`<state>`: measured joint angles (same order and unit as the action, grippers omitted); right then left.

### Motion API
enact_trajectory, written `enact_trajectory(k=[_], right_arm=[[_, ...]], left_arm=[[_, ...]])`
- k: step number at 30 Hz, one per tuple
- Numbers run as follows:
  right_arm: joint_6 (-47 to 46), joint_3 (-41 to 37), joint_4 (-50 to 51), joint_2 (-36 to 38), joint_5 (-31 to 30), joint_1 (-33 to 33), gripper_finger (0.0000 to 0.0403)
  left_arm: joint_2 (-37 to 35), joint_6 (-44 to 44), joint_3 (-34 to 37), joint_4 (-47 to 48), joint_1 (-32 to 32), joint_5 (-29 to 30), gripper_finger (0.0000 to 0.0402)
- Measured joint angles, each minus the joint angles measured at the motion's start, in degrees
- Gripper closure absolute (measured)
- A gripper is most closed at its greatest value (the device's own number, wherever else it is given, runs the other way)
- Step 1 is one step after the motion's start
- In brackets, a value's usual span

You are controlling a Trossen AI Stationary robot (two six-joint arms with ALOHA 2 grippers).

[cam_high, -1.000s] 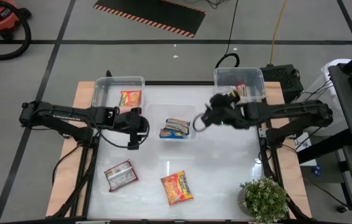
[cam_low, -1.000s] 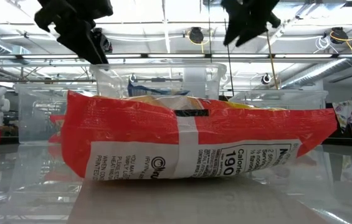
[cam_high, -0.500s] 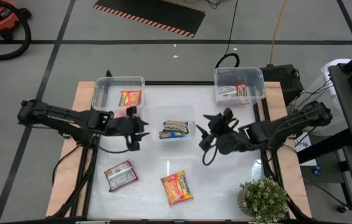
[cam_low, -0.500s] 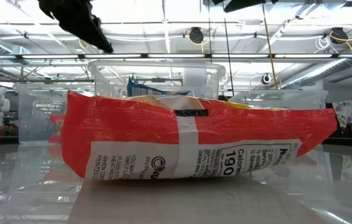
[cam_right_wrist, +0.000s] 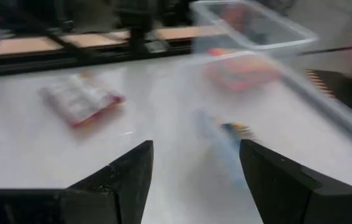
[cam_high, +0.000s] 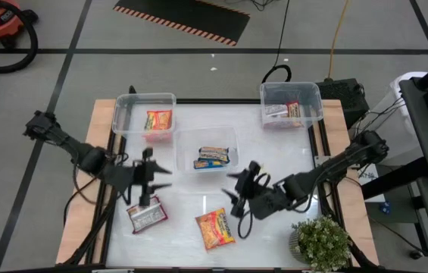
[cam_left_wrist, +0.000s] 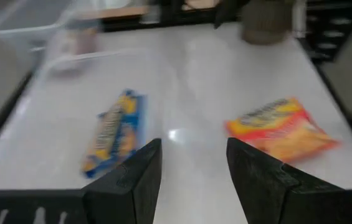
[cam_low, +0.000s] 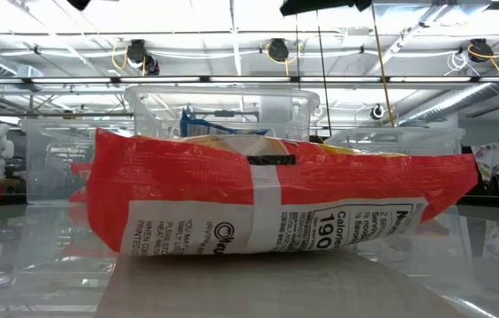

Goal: Sort Maruchan noodles
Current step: Put the orange noodle pack into the top left transparent bin

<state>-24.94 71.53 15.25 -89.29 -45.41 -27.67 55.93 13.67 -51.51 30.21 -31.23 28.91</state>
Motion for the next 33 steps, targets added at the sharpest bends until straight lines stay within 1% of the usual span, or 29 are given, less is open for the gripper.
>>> enact_trajectory(k=[2,5,9,12,19,24,27,33], right_arm=[[0.4,0.0,-1.8,-1.8,2.0,-1.3,0.017],[0.2,0.0,-3.9,-4.1,2.5,-3.5,0.017],[0.2,0.0,-9.4,-5.8,6.2,-5.9,0.017],[-0.9,0.0,-12.1,-7.2,6.7,-7.9,0.017],[-6.0,0.0,-15.1,-10.7,6.7,-10.2,0.017],[-10.6,0.1,-16.5,-13.7,10.9,-10.6,0.0179],[-12.5,0.5,-17.3,-16.0,12.3,-11.1,0.0189],[-14.1,3.6,-15.8,-19.9,12.7,-12.4,0.0192]], left_arm=[[2.3,0.1,0.0,-1.4,-3.4,0.5,0.0216],[5.9,-0.5,0.0,-5.3,-7.2,0.9,0.0216],[10.0,-1.1,0.0,-8.5,-10.5,1.0,0.0216],[12.0,-0.4,0.0,-9.0,-12.2,1.0,0.0216],[12.7,0.5,0.0,-9.5,-13.9,1.1,0.0216],[12.7,0.4,0.0,-10.6,-13.9,1.1,0.0216],[12.7,0.2,0.0,-10.8,-13.9,1.1,0.0216],[12.7,-1.4,0.0,-10.8,-13.9,1.1,0.0216]])
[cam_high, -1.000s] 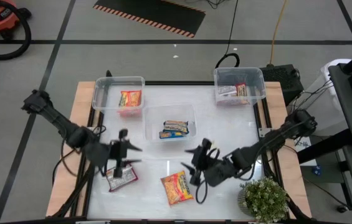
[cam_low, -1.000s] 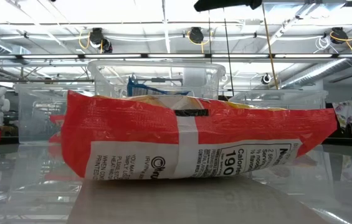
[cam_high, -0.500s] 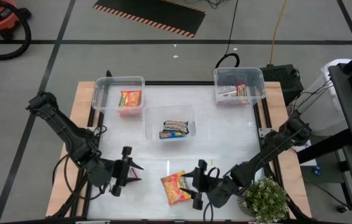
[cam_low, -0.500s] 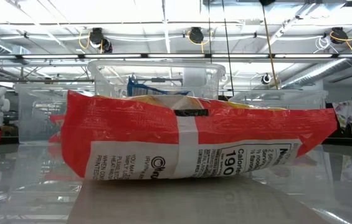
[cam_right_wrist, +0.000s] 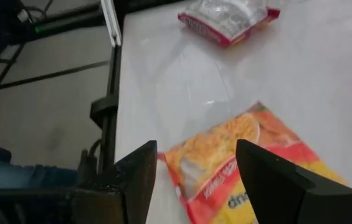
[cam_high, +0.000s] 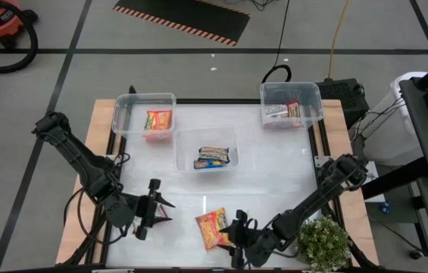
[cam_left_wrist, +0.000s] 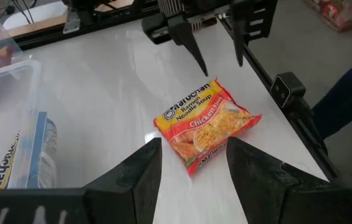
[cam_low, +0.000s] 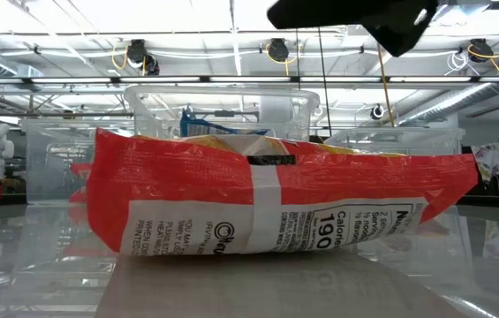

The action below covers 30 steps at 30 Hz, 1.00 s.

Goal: Sort Maruchan noodles
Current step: Put the orange noodle pack into the top left transparent bin

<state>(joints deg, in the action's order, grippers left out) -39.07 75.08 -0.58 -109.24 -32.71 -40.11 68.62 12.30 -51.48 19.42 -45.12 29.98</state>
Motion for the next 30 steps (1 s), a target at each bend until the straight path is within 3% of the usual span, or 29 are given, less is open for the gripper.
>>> enact_trajectory(k=[16,26,30], right_arm=[[-8.9,0.6,12.2,-0.4,3.2,-1.7,0.0193],[-10.1,0.6,10.5,-4.2,10.2,-0.9,0.0193],[-10.6,0.6,10.9,-4.4,10.3,-0.7,0.0193]], left_arm=[[0.0,1.9,0.0,-0.2,-0.7,-0.1,0.0216],[0.0,3.0,0.0,-0.3,-0.7,-0.1,0.0216],[0.0,3.0,0.0,-0.6,-0.7,-0.1,0.0216]])
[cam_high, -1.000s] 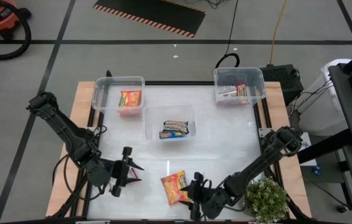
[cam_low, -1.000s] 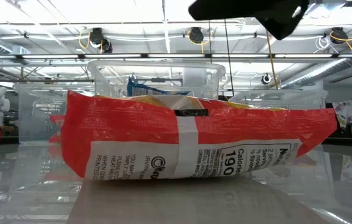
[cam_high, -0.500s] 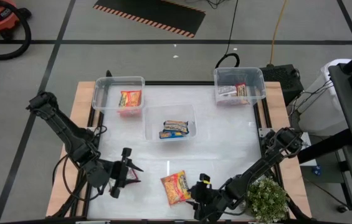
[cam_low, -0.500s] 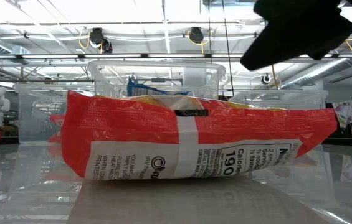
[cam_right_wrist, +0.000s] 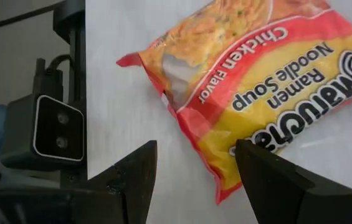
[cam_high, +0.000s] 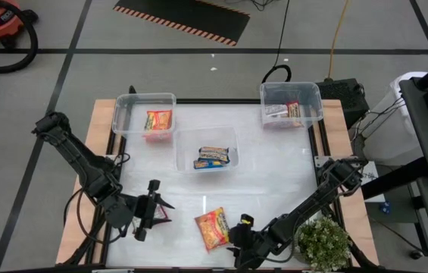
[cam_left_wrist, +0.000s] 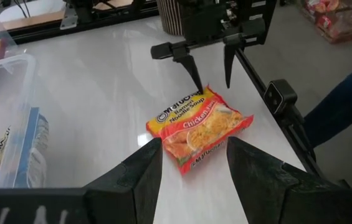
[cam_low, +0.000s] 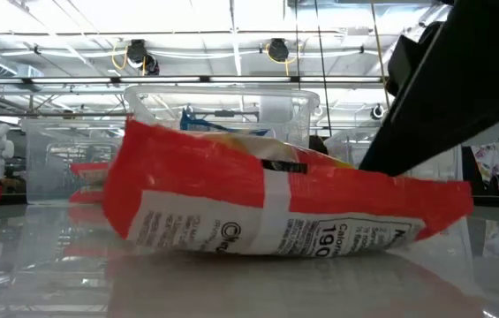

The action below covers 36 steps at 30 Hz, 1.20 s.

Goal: Sort Maruchan noodles
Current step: Put the orange noodle pack into the top left transparent bin

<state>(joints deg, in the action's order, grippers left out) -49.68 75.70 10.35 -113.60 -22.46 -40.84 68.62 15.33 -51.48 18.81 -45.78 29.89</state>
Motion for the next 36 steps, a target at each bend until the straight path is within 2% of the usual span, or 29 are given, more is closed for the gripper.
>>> enact_trajectory(k=[2,9,17,23,28,36], right_arm=[[0.3,0.0,0.4,0.0,-0.4,0.0,0.0193],[3.1,0.0,2.3,0.1,-7.7,0.9,0.0193],[4.1,1.0,1.9,0.8,-7.8,1.5,0.0193],[2.8,3.0,8.5,2.2,-9.3,1.1,0.0193],[-0.9,2.8,14.2,2.3,-7.2,0.0,0.0193],[-0.6,1.0,11.6,1.9,-7.3,0.3,0.0193]], left_arm=[[0.0,-0.1,0.0,0.0,0.0,0.0,0.0216],[0.0,-1.5,0.0,0.0,0.0,0.0,0.0216],[0.0,-2.1,0.0,0.2,0.0,0.0,0.0216],[0.0,-1.1,0.0,0.1,0.0,0.0,0.0216],[0.3,0.2,0.0,0.1,0.0,0.1,0.0216],[3.5,-0.4,0.0,0.2,0.2,0.0,0.0216]])
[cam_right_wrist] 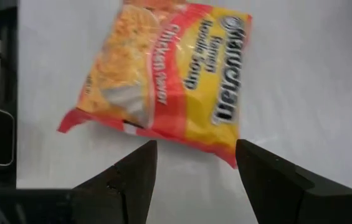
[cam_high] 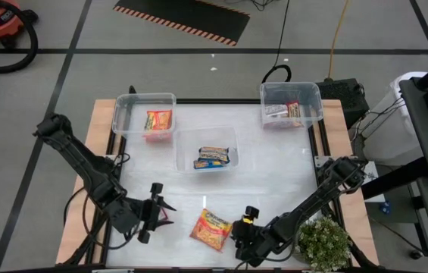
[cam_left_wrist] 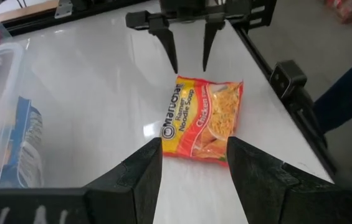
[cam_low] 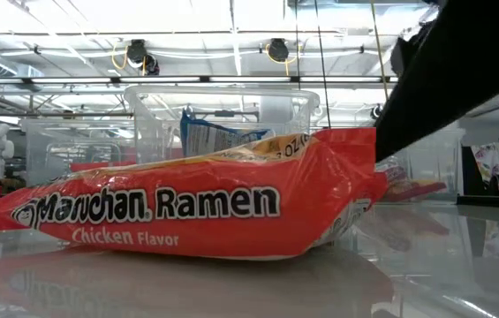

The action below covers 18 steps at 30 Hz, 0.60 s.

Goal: Sort Maruchan noodles
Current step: Put the orange noodle pack into the top left transparent bin

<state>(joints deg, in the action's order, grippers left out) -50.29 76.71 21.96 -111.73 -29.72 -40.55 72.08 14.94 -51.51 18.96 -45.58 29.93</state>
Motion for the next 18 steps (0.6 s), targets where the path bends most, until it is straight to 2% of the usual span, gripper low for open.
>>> enact_trajectory(k=[6,18], right_arm=[[3.6,-1.7,-3.5,-2.7,1.5,1.3,0.0193],[4.5,-1.7,-5.5,-1.8,2.9,1.6,0.0212]], left_arm=[[1.5,-1.4,0.0,-1.0,0.7,0.0,0.0216],[1.5,-4.8,0.0,-2.6,0.8,-0.4,0.0216]])
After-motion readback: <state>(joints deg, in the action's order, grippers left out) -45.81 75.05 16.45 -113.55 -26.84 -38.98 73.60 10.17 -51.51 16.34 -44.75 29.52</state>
